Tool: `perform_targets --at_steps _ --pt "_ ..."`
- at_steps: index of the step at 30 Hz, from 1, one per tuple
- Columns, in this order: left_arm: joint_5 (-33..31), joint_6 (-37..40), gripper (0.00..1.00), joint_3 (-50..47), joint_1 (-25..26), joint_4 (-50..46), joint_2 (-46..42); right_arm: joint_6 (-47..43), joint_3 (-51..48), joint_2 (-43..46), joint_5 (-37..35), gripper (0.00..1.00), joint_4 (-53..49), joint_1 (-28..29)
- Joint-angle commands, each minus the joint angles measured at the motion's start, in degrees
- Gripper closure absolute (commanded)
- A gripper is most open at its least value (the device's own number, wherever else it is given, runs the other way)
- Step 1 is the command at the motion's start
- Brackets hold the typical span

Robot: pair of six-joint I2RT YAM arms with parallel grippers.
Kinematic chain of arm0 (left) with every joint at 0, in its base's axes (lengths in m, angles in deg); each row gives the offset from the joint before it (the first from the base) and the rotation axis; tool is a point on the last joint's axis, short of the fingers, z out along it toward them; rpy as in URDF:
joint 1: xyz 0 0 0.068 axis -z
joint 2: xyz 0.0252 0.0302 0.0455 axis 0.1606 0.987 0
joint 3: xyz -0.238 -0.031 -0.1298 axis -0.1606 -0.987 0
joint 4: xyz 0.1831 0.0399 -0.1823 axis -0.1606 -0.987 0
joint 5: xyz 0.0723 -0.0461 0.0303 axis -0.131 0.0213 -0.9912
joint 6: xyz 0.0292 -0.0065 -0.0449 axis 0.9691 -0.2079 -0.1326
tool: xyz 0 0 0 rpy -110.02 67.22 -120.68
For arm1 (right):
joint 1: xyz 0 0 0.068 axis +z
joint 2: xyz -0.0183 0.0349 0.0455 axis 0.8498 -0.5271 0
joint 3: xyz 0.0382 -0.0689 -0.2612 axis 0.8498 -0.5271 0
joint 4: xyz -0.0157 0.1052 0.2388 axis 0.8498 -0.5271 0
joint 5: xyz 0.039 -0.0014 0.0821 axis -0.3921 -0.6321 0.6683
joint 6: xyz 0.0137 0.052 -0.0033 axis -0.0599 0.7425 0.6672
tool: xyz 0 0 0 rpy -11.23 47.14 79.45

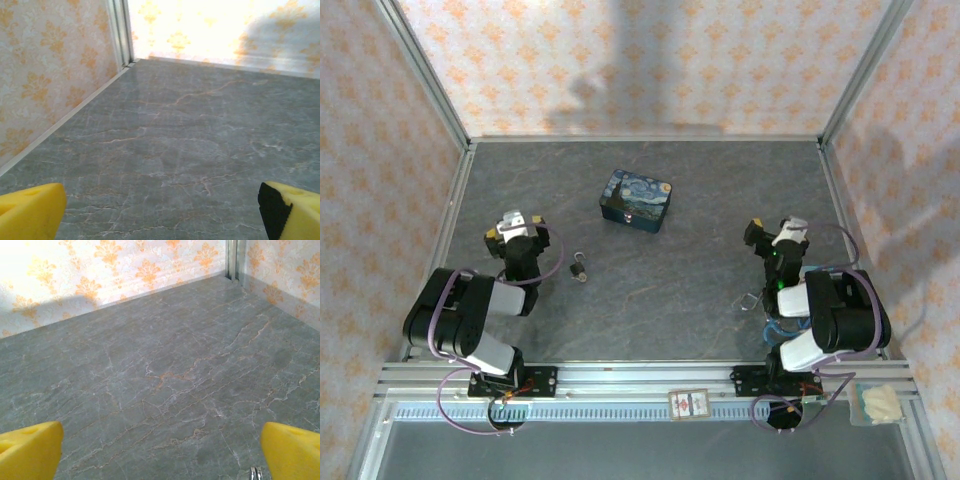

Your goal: Unlock the padlock with the key

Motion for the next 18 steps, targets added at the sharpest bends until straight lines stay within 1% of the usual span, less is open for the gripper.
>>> perform_targets --at_steps 1,2,3,4,5,7,10,11,13,15,18 --pt "8.55 0.06 0.01 -3.49 -2.41 13.91 0.56 -1.22 -0.11 -0.21 -0.82 0.00 6.39 0.52" --pt "8.77 0.42 0.00 -4.80 -2.97 20.63 3.09 -1.28 -0.10 -0.29 -1.10 0.00 6.49 0.67" --pt "8.97 0.22 0.01 -5.22 -3.07 19.79 2.58 -1.35 0.00 -0.29 -1.39 0.00 6.40 0.79" --pt "9.55 -0.38 0.01 -4.82 -3.13 15.50 0.54 -1.39 -0.04 -0.23 -1.56 0.00 6.38 0.95" --pt "9.76 -0.35 0.01 -4.71 -3.09 14.44 0.23 -1.44 0.03 -0.21 -1.62 0.00 6.32 0.98" --pt "9.69 0.74 0.01 -5.52 -2.95 20.48 2.53 -1.50 -0.10 -0.13 -1.62 0.00 6.38 1.09" --pt "9.75 0.11 0.01 -3.61 -2.96 14.25 1.36 -1.65 0.01 -0.29 -1.58 0.00 6.31 1.10" --pt "9.72 0.57 0.01 -3.13 -2.98 14.63 2.03 -1.60 -0.05 -0.21 -1.61 0.00 6.31 1.04" --pt "9.87 0.22 0.01 -2.56 -3.06 12.34 1.53 -1.76 0.10 -0.28 -1.66 0.00 6.19 1.13" --pt "9.86 0.59 0.01 -2.89 -3.07 14.03 2.03 -1.81 0.13 -0.22 -1.68 0.00 6.14 1.22" --pt "9.86 0.42 0.01 -2.77 -3.05 13.45 1.82 -2.01 0.22 -0.34 -1.80 0.00 5.88 1.33"
